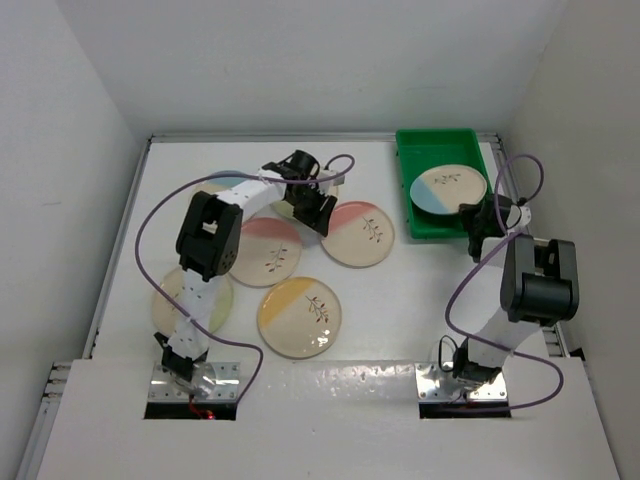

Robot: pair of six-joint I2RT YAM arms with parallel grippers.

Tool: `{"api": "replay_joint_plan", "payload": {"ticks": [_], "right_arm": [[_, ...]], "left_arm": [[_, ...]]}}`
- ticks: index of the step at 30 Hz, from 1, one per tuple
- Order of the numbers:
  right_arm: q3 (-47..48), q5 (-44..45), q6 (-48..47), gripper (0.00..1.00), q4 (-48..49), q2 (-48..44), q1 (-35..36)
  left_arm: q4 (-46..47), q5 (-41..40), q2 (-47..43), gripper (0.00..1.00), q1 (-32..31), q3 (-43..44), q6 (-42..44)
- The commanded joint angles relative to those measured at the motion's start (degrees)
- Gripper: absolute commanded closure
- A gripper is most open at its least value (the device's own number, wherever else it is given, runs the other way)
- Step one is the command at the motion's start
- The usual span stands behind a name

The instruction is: Place the plates into the plastic bin on the countertop

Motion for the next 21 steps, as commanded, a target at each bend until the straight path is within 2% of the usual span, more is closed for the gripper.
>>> {"api": "replay_joint_plan", "payload": {"ticks": [1,2,3,5,6,8,9,11,12,14,18,19,21], "right_arm": [[3.2,0.7,2.9,1.0,9.8,1.0,0.1],[4.1,-0.1,2.3,0.97,8.4,2.1,0.1],[6.9,-1.1,0.4,0.86,0.3,3.0,-0.1],[12.3,-3.7,-5.7,0.69,-6.9,3.9,0.5],[14.2,-4.0,-7.5,0.59,-16.1,4.2,0.7],[19.7,-2.0,-12.7,0.53,-21.3,4.4,1.8],[22.2,-0.6,-14.5,0.48,-27.0,4.3,2.4],[23.3,1.3,-16.0,0.44,-29.8,3.8,2.7],[24.3,2.8,-18.6,0.35,-32.5,3.2,2.8],[26.6,6.2,-20.2,0.29,-38.4,2.3,3.8],[28.1,8.8,-26.4,0.26,-42.8,0.2,5.3],[28.1,9.0,-27.5,0.26,-43.3,-0.3,5.5],[27.6,8.8,-29.6,0.25,-43.4,-2.4,6.4]], "left_arm": [[0.2,2.0,2.2,0.45,-1.3,2.3,-1.4],[0.2,1.4,2.2,0.45,-1.3,2.3,-1.4],[0.2,0.8,3.0,0.45,-1.3,2.3,-2.0],[0.2,-1.1,3.7,0.45,-1.3,2.9,-2.0],[0.2,-1.7,3.7,0.45,-1.3,2.9,-2.0],[0.2,-2.4,4.9,0.45,-1.3,2.9,-2.0],[0.2,-2.4,4.9,0.45,-1.3,3.4,-2.0],[0.2,-2.4,5.6,0.45,-1.3,4.1,-2.6],[0.2,-2.4,6.1,0.45,-1.3,4.1,-2.6],[0.2,-2.4,6.1,0.45,-1.3,4.1,-2.6],[0.2,-1.3,7.4,0.62,-1.8,4.1,-2.6],[0.2,-1.3,8.0,0.72,-1.8,4.1,-2.6],[-0.5,-0.7,8.6,0.84,-1.8,4.1,-2.6]]}}
